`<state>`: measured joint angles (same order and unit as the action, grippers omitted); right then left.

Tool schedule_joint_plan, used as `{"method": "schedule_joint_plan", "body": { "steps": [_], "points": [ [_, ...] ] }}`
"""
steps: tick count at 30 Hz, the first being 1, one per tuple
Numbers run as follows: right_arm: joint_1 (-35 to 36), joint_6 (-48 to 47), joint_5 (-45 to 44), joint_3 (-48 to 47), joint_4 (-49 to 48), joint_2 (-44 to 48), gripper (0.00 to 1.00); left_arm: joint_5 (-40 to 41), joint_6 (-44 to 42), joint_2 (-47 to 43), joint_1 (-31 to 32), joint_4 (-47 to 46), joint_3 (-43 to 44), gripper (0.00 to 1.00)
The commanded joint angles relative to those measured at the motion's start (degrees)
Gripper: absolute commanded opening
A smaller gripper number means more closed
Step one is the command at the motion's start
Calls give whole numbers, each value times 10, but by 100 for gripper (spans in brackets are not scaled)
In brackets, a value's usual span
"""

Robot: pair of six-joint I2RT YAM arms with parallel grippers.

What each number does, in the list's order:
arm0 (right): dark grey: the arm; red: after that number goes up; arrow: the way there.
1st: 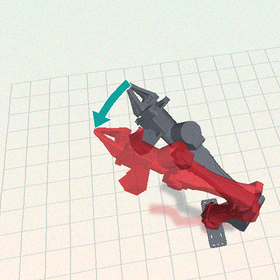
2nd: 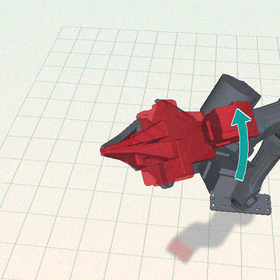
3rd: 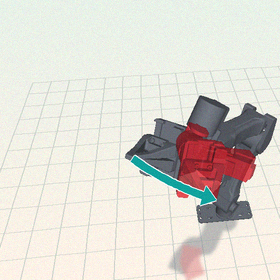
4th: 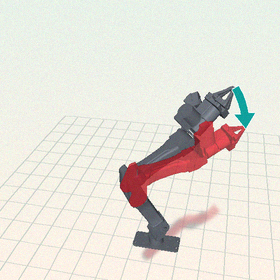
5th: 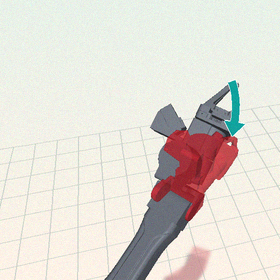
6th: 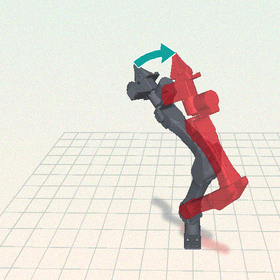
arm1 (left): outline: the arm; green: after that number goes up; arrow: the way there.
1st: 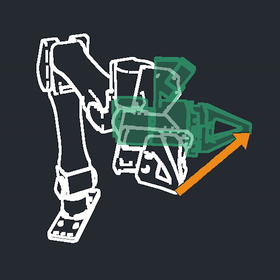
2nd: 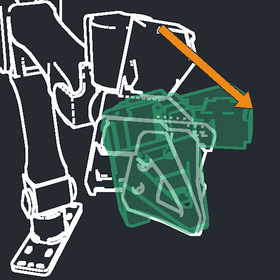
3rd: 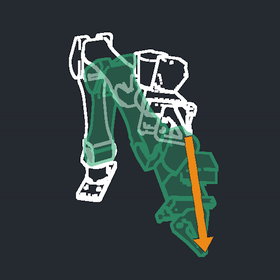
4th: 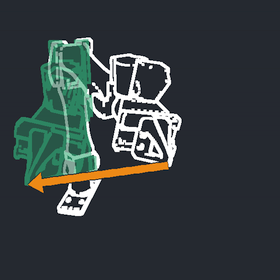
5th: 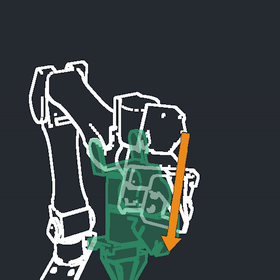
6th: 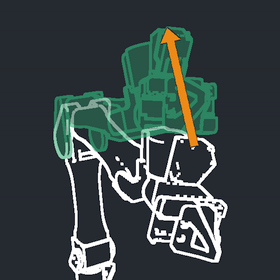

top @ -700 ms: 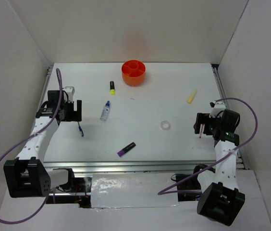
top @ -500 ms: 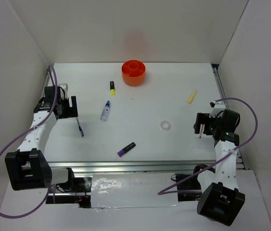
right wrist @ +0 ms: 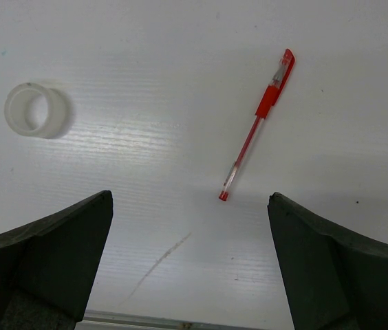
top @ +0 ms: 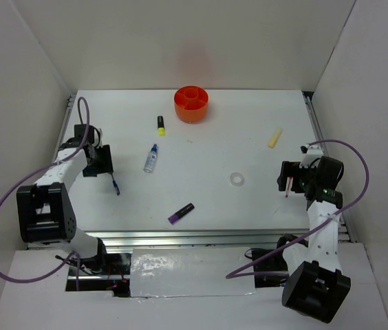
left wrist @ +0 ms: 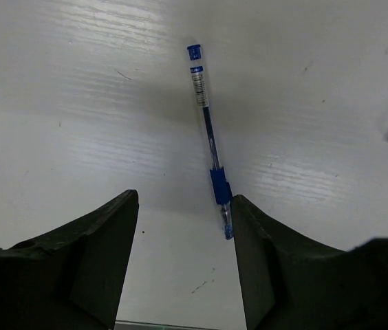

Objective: Sort the stationery into containers
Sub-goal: Grab a piece of stationery with the left arm

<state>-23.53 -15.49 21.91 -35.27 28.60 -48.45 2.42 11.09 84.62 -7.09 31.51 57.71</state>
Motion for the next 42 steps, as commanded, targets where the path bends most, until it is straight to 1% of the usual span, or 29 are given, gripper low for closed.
{"method": "schedule_joint_plan", "body": {
  "steps": [1,4,9,11,12,13,16,20,22,23,25,26,28,29,30,31,32,33,34,35,36,38,39,40,41,42],
  "points": [
    [-5,-3,10,-15,-5,13,100,-19,21,39,-4,3,33,68],
    [-6,-5,15,-13,-5,14,100,-19,31,91,-4,7,45,65],
    [-6,-5,13,-15,-5,12,100,-20,42,135,-2,1,56,59],
    [-6,-5,13,-15,-5,12,100,-20,44,150,-4,0,62,55],
    [-6,-6,13,-15,-3,11,100,-20,45,163,-4,4,64,50],
    [-6,-6,14,-15,-3,11,100,-20,46,168,-4,6,70,48],
    [-7,-7,16,-20,1,17,100,-14,51,185,-4,6,73,48],
    [-6,-12,32,-11,-7,62,100,6,60,206,1,4,73,48],
    [-6,-17,45,-8,-8,77,100,19,61,222,1,4,72,46],
    [-6,-21,51,-8,-7,88,100,17,60,227,-2,4,72,44],
    [-6,-33,71,-11,0,100,100,8,58,244,-4,8,77,33],
    [-5,-48,78,-17,1,102,100,-7,53,252,-4,11,80,24],
    [-5,-64,98,-27,9,107,100,-30,44,259,-5,18,91,17],
    [-4,-87,109,-41,15,107,100,-69,37,261,-5,20,93,5],
    [-5,-101,130,-52,29,103,99,-89,26,259,-5,26,99,0],
    [-5,-121,141,-71,35,101,99,-131,24,244,-5,27,100,0],
    [1,-134,153,-81,51,100,99,-152,21,232,-6,29,100,0],
    [6,-148,175,-104,62,95,98,-172,17,200,-6,30,98,0],
    [14,-182,184,-117,72,95,98,-216,17,179,-5,30,95,0],
    [23,-195,190,-126,81,98,98,-235,16,159,-6,34,96,0],
    [52,-208,190,-142,81,102,98,-257,15,122,-5,45,99,0],
    [92,-247,183,-155,68,110,98,-305,12,93,1,71,124,0],
    [141,-256,164,-168,59,112,98,-318,12,70,5,85,135,0],
    [168,-263,152,-175,50,112,98,-331,14,61,12,115,160,0],
    [228,-278,139,-192,37,105,98,-351,18,47,16,129,172,0],
    [266,-285,108,-202,32,97,99,-362,21,42,19,143,183,0]
  ]
}}
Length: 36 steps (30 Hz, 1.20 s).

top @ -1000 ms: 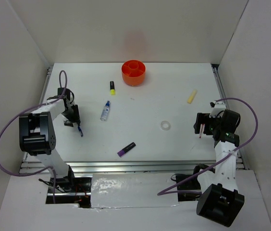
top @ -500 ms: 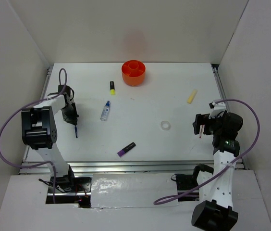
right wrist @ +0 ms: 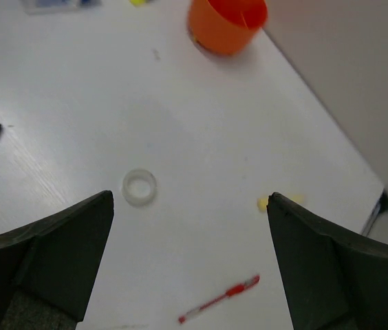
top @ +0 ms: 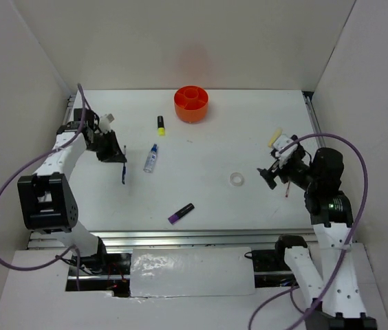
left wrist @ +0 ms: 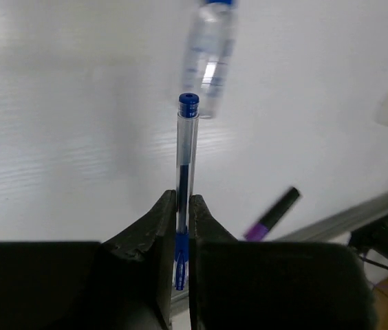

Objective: Sort the stationery into containers
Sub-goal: Grab a piece of stationery with the left arm, then pass the stationery from the left arm to the right

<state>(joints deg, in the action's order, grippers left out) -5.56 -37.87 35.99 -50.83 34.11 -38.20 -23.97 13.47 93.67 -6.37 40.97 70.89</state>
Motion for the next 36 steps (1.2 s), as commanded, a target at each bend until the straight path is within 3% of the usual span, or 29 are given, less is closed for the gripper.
{"method": "schedule_joint_plan", "body": {
  "steps": [1,6,7,10,12,22,29,36],
  "points": [
    [122,-67,-51,-58,-26,-23,98,-107,0,-53,14,68,73,0],
    [377,-118,-206,-97,-94,-89,98,-190,33,-72,17,90,99,0],
    [488,-140,-271,-93,-124,-113,98,-208,37,-75,17,89,89,0],
    [633,-232,-344,-48,-232,-156,99,-243,42,-95,17,82,64,0],
    [676,-273,-348,-22,-307,-191,99,-255,45,-117,17,77,45,0],
    [721,-400,-304,-18,-510,-363,100,-301,70,-161,17,45,-22,0],
    [724,-486,-263,36,-729,-449,94,-318,77,-150,16,38,-30,0],
    [731,-506,-221,12,-702,-487,84,-325,85,-147,22,26,-40,0]
  ]
}}
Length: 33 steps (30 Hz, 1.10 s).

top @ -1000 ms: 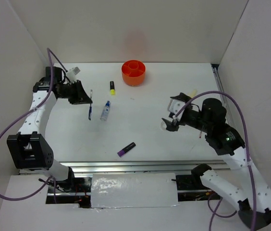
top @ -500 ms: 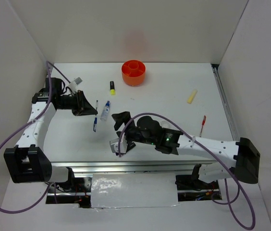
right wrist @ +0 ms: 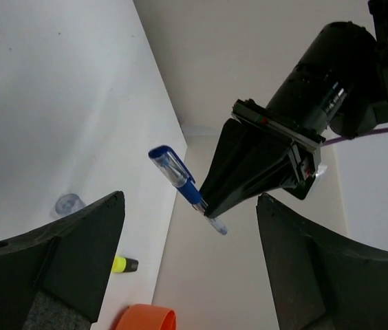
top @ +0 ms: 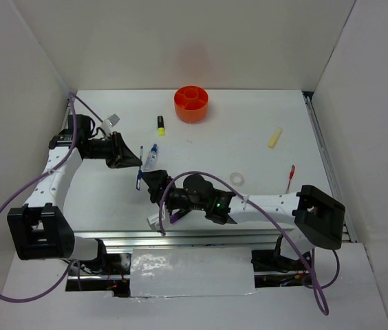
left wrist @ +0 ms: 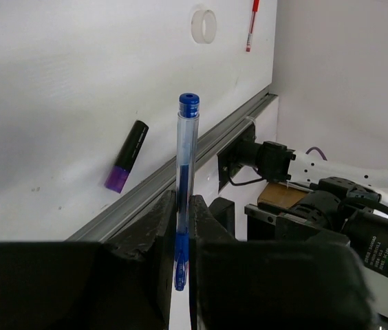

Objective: Sort the stationery into containers
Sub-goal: Pass the stationery from the left arm to the right

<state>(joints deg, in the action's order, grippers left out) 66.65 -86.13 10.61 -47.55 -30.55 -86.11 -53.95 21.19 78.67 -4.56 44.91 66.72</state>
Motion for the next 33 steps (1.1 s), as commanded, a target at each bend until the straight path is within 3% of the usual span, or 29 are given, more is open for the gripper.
{"method": "schedule_joint_plan", "body": {
  "steps": [1,10,17,23,26,27,29,30,32,33],
  "points": [
    [8,-34,36,-24,-58,-18,83,-22,4,3,6,-11,2,0],
    [13,-51,56,-60,-36,-57,61,-19,10,-12,11,-18,-16,0],
    [14,-62,59,-73,-31,-73,51,-22,8,-15,11,-18,-22,0],
    [10,-67,50,-75,-12,-72,38,-26,10,-16,11,-23,-24,0],
    [8,-67,42,-71,-5,-71,26,-19,4,-13,11,-18,-16,3],
    [5,-66,39,-70,-5,-71,17,-16,4,-13,10,-18,-15,10],
    [1,-62,32,-67,-10,-70,0,-6,3,-12,10,-18,-12,15],
    [-3,-57,31,-64,-15,-69,0,-3,3,-14,10,-18,-8,22],
    [-8,-57,30,-56,-27,-64,0,9,3,-14,7,-17,-3,48],
    [-14,-49,33,-53,-30,-55,0,14,4,-15,5,-16,5,74]
  ]
}}
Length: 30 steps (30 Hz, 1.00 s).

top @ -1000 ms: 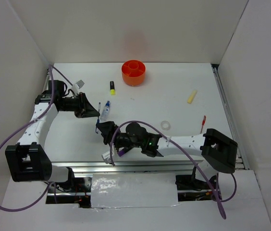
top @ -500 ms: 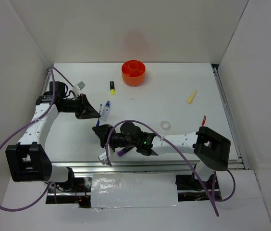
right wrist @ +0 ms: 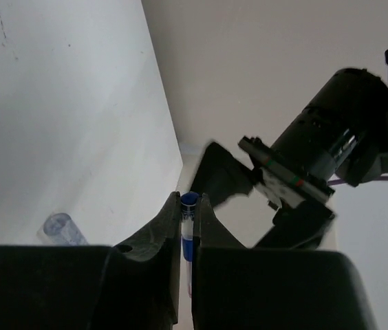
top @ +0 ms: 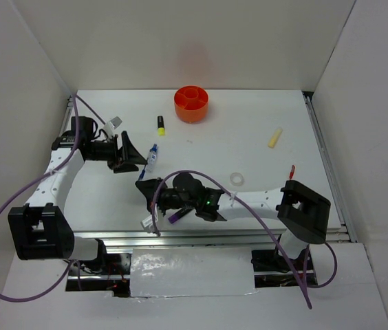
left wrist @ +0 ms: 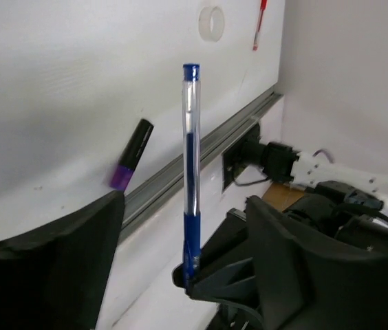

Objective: Sort the stationery into containers
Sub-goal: Pass the stationery from the left arm to the right, then place the stationery into the container

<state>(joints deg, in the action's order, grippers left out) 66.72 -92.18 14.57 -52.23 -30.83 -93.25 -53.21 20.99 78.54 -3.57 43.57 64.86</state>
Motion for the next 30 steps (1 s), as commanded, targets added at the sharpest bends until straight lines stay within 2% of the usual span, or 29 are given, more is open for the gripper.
{"method": "schedule_joint_plan", "body": {
  "steps": [1,2,5,6,8,9,11,12,14,15,16,17,18,19,20,22,30],
  "points": [
    [-19,19,-5,-3,-35,23,0,12,5,-14,-13,-1,32,88],
    [-22,30,-4,0,-38,29,0,24,4,-9,-20,6,40,99],
    [-39,86,-2,1,-30,57,0,48,-14,17,-39,36,105,99],
    [-45,157,-1,1,-27,85,0,51,-17,23,-56,36,140,99],
    [-68,228,-10,-6,-40,100,0,49,-4,28,-74,12,168,99],
    [-76,310,-18,-16,-43,109,0,51,17,23,-90,-4,167,99],
    [-118,404,-45,-72,-21,111,0,63,35,-3,-100,-46,143,99],
    [-137,496,-49,-99,-3,104,0,87,51,-15,-104,-93,129,99],
    [-201,630,-56,-201,64,69,0,108,57,-51,-104,-133,88,99],
    [-225,668,-54,-237,87,53,0,120,61,-61,-104,-172,73,99],
    [-249,704,-46,-322,146,33,0,123,57,-77,-104,-188,62,99],
    [-295,766,-30,-368,179,-10,0,123,42,-82,-104,-197,45,99],
    [-318,794,-19,-410,229,-31,0,124,35,-89,-105,-210,38,99],
    [-339,821,-9,-484,247,-53,0,124,31,-91,-105,-214,29,99],
    [-374,861,4,-518,259,-91,0,124,19,-93,-104,-219,25,99],
    [-409,883,16,-588,275,-134,0,123,12,-100,-104,-235,11,99],
    [-444,949,30,-609,171,-212,0,117,4,-96,-103,-283,-13,99]
  ]
}}
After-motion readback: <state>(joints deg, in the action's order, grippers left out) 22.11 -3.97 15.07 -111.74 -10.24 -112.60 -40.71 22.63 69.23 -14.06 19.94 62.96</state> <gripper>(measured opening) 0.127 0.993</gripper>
